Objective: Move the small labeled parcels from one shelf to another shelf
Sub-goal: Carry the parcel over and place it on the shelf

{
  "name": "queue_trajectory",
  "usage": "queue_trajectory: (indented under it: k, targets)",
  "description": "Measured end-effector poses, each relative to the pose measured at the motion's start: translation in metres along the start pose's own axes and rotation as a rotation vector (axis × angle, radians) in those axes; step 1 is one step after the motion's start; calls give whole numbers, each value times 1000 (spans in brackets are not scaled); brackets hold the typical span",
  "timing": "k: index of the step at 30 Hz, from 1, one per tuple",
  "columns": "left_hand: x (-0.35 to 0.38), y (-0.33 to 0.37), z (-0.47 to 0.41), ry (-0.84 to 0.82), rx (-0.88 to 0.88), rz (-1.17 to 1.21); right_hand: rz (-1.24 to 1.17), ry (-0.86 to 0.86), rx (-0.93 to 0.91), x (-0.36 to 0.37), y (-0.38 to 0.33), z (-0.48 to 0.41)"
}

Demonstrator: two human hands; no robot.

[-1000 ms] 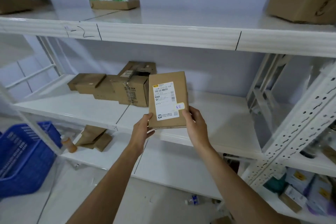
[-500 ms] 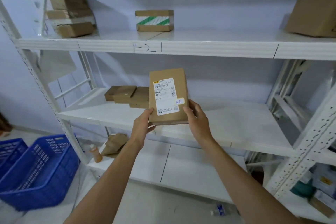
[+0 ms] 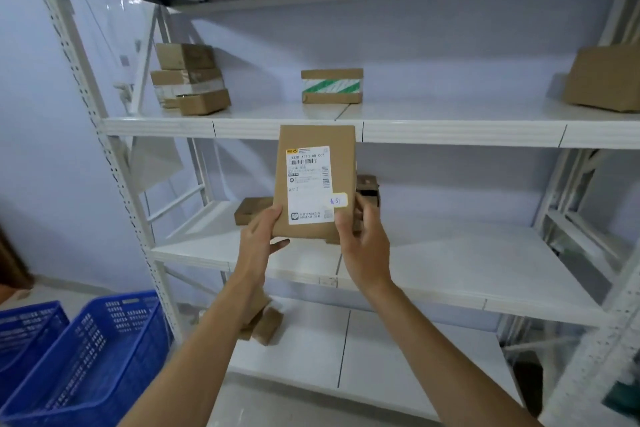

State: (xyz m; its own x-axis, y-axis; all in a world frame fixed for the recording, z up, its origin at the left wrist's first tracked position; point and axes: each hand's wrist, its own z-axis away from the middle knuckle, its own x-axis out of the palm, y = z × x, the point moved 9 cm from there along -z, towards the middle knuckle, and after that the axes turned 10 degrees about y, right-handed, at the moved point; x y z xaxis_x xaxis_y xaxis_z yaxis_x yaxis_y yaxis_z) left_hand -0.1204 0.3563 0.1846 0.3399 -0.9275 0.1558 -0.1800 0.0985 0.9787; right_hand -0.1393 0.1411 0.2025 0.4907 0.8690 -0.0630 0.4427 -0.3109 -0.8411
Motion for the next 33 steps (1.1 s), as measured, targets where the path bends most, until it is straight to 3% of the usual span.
queue_trajectory:
  k: [7,13,23,33]
  targets:
    - [15,43,-45,-11,34,16,6,28,-75,14,-40,-57]
    - [45,104,-84,-65,184,39,-40,55,-158,22,-74,-126]
    - [77,151,-147,-136,223,-34,-16,-66,-225,62,-100,-202]
    - [117,171,-203,-234,256,-87,-204,-192,-20,97,-92,-261]
